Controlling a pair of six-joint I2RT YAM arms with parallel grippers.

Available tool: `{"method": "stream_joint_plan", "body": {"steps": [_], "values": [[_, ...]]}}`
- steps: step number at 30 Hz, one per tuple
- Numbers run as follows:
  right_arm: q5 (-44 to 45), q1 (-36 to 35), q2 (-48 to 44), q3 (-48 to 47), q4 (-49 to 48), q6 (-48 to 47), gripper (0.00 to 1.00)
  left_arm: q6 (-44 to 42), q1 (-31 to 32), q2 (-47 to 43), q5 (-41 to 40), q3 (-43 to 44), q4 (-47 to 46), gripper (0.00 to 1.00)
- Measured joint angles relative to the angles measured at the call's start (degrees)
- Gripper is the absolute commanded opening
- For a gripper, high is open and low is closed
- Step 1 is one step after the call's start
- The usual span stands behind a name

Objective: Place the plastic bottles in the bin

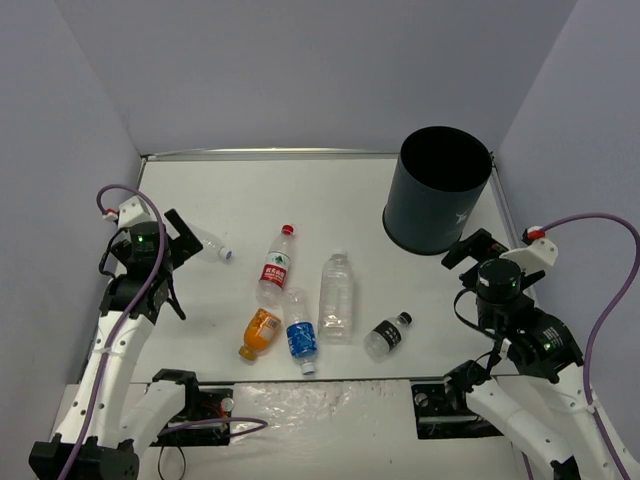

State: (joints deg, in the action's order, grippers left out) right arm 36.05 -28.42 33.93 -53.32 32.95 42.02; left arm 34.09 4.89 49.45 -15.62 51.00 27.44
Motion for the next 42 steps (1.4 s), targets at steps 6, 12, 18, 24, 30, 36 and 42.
{"method": "stream_joint_plan", "body": {"steps": [6, 12, 18, 24, 30, 36, 42], "values": [[-0.8, 0.0, -1.6, 0.0, 1.1, 0.0, 1.00, 0.0, 0.0, -2.4, 1.0, -1.4, -0.5, 0.97], [-6.0, 0.0, 1.5, -0.2, 2.2, -0.2, 1.00, -0.1, 0.1, -2.6, 2.5, -2.7, -0.6, 0.97], [-13.9, -0.5, 15.5, 1.5, 2.0, 0.5, 1.00, -0.5, 0.4, -0.6, 3.4, -2.7, -0.7, 0.97], [-18.8, -2.9, 20.2, 8.0, 4.3, 4.7, 1.00, -0.7, 0.5, -0.3, 3.1, -2.8, -0.7, 0.97], [-22.5, -6.1, 20.3, 14.7, 4.9, 11.2, 1.00, -0.8, 0.5, -0.3, 3.1, -2.9, -0.7, 0.97], [-25.1, -11.2, 22.6, 21.5, 0.6, 18.8, 1.00, -0.7, 0.5, -0.6, 3.1, -3.1, -0.7, 0.97], [-27.2, -12.8, 24.2, 27.0, -6.5, 26.0, 0.91, -0.7, 0.5, -1.5, 3.1, -3.5, -0.7, 0.97]]}}
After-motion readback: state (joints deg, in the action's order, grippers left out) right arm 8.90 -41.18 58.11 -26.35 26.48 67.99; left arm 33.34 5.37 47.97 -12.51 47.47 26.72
